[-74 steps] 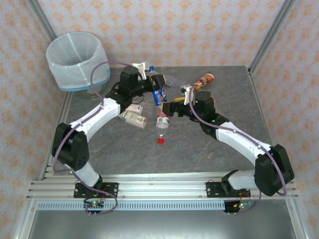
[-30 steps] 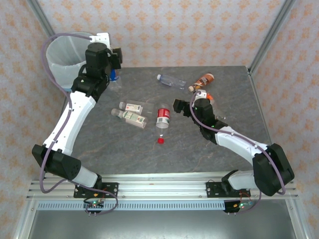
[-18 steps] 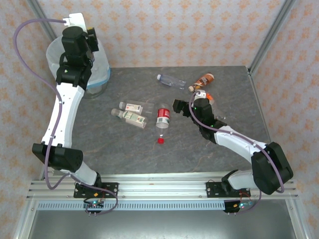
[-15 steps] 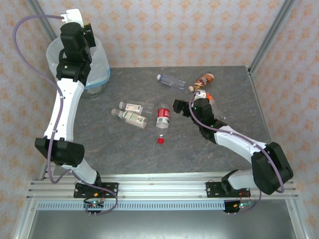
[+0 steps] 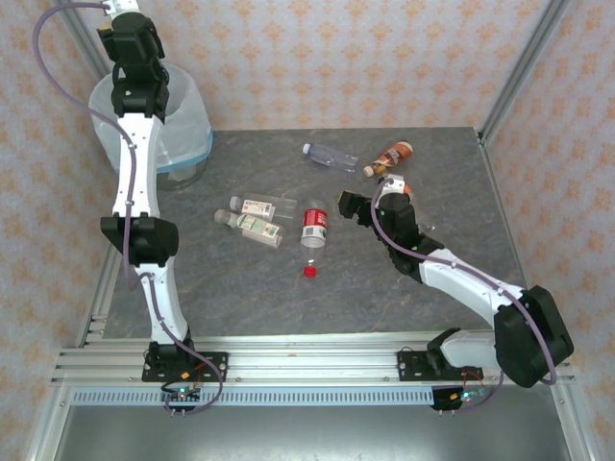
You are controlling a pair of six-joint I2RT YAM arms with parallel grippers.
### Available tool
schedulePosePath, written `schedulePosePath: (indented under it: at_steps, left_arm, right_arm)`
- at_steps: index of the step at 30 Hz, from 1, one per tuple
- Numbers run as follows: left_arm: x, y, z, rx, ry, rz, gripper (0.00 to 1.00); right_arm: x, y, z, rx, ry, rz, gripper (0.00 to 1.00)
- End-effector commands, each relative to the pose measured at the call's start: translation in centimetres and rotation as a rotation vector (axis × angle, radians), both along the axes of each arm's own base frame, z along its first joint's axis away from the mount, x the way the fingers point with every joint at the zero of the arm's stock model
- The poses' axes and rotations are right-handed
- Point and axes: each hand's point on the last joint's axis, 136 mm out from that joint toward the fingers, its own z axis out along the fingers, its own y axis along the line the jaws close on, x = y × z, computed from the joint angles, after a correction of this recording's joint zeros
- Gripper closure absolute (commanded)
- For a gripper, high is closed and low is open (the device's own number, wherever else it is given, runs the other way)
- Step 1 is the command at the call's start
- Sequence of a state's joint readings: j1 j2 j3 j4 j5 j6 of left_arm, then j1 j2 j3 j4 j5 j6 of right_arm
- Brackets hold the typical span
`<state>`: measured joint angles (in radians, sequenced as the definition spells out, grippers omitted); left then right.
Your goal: Put the plastic bottles in the bin
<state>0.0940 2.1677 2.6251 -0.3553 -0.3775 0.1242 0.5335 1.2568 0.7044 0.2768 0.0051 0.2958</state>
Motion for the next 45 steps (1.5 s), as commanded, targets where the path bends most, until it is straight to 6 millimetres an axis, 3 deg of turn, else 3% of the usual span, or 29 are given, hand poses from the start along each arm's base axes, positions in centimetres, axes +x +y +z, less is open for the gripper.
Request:
schedulePosePath:
  at_steps: [1, 8, 14, 23, 30, 39, 45]
  left_arm:
    - [-0.5, 1.2, -0.2, -0.025, -0.003, 0.047, 0.45]
    - [0.6, 3.9, -4.3, -0.095, 0.052, 0.09, 0.44]
    - [0.5, 5.9, -8.3, -0.13, 0.162, 0.16, 0.44]
    - [0.5, 6.2, -13.4, -0.176, 0.296, 0.199, 0.38]
    - [-0.1, 5.7, -13.8, -0.259, 0.275, 0.193, 0.22]
    - [-0.7, 4.7, -12.5, -0.316, 0.237, 0.147, 0.09]
    - [-0.7, 2.8, -10.9, -0.382, 0.197, 0.039, 0.04]
  right_arm:
    - [0.0, -0.8, 0.4, 0.004, -0.015, -0.034, 0.01]
    - [-0.2, -0.9, 0.3, -0.008, -0.009, -0.035, 0.01]
    - [-0.2, -0.9, -0.1, -0.008, 0.0, -0.034, 0.01]
    - [0.3, -0.2, -0.4, 0.011, 0.015, -0.018, 0.01]
    - [0.4, 0.1, -0.5, 0.014, 0.025, -0.016, 0.01]
    - [0.4, -0.2, -1.1, 0.012, 0.044, -0.03, 0.01]
    - [0.2, -0.1, -1.1, -0.017, 0.054, -0.006, 0.01]
